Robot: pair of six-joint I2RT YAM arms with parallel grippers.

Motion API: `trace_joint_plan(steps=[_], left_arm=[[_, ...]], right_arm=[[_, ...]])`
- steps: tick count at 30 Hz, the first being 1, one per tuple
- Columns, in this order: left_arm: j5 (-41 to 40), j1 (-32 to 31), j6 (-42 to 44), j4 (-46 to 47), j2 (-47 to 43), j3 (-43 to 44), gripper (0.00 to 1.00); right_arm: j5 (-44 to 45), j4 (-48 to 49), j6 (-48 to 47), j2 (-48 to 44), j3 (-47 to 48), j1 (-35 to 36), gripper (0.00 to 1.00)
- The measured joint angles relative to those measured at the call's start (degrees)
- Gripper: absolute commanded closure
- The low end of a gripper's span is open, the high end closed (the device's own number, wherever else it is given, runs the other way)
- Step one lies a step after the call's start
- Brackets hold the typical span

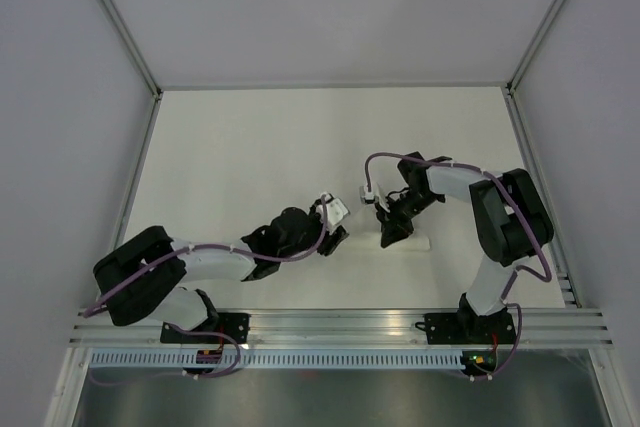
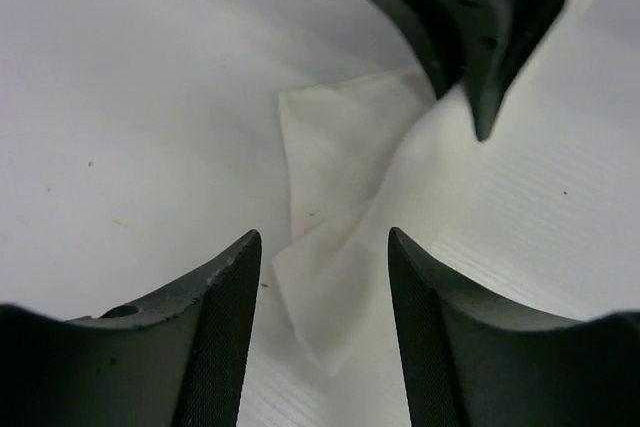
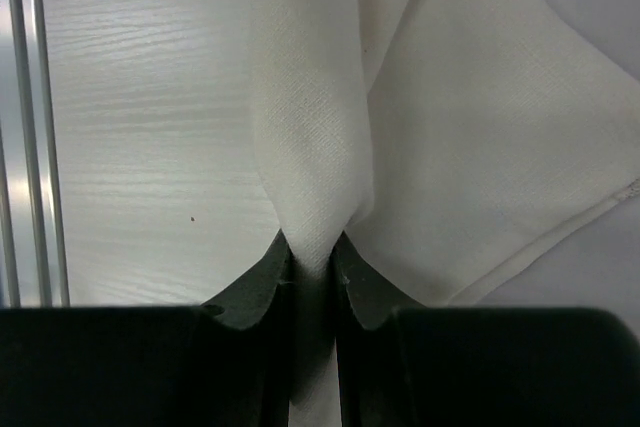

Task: Fold the napkin, place the utensils inside, and roll it up
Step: Roll the napkin at the center of the board.

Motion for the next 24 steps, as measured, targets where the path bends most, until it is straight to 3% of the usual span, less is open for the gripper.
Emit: trace_joint_plan(steps=[4,8,19,22,24], left_arm=[[-4.8,-8.4,7.2,-0.2,0.7,0.7,0.36],[-6.0,-12.0,13.4,-2.5,4.2,5.2,0.34],[-5.7,-14.4,24.7,-7.3,19.2,15.4,0.32],[-5.5,-14.1,25.3,-7.4,21.0,16.3,0.34],[-4.9,-13.4,25.3,-7.4,21.4,16.7,0.43]], right_arm=[[-2.2,-4.7,-1.4,4.1,3.5,-1.3,0.89],[-3.1,-6.6,-1.6,6.0,5.1,-1.7,0.89],[-4.1,-8.5,-1.2,8.0,6.6,-2.2,0.89],[-4.2,-8.9,-0.9,8.3,6.9,-2.2,0.89],[-4.2,-9.0,-0.7,8.5,7.0,-2.3,0.89]])
